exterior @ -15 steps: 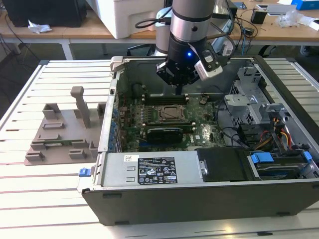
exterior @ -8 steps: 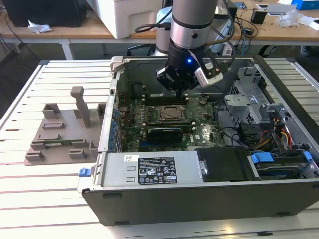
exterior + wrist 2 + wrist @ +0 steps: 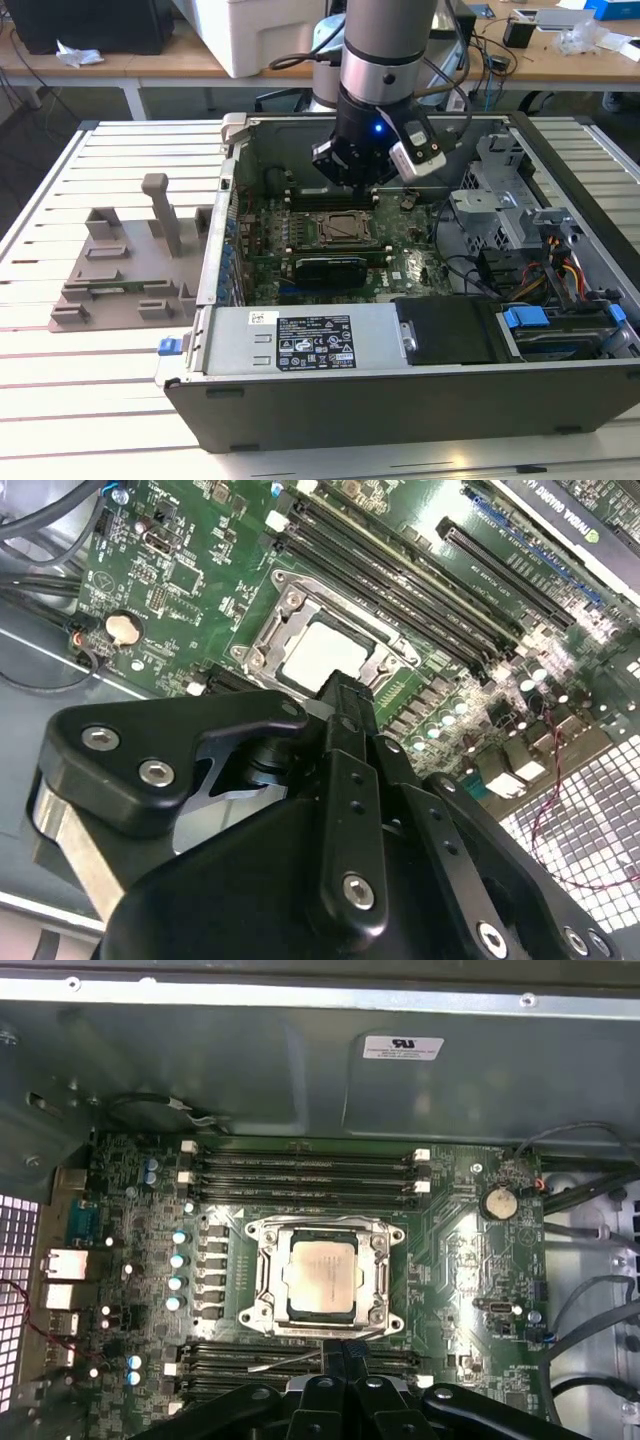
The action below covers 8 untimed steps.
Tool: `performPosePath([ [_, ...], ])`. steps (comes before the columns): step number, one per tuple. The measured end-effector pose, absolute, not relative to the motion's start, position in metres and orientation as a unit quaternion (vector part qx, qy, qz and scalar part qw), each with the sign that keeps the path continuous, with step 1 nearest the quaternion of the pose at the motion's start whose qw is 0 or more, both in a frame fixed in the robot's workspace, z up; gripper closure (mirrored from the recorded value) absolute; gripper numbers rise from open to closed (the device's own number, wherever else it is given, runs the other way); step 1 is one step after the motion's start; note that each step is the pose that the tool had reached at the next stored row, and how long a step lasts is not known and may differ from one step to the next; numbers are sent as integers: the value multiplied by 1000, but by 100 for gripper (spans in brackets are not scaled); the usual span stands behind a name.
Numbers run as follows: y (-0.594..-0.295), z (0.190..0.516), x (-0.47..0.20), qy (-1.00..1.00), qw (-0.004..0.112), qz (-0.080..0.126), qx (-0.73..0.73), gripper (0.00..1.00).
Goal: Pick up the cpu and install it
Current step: 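Install the second cpu locking lever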
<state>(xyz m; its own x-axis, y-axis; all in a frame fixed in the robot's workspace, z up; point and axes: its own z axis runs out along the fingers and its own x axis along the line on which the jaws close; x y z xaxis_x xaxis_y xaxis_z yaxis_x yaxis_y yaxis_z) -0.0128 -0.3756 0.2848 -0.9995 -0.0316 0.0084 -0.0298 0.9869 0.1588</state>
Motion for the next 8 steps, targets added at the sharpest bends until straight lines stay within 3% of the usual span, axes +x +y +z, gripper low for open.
performPosePath([
  [8,-378,280,-13,-997,5,-80,15,89],
])
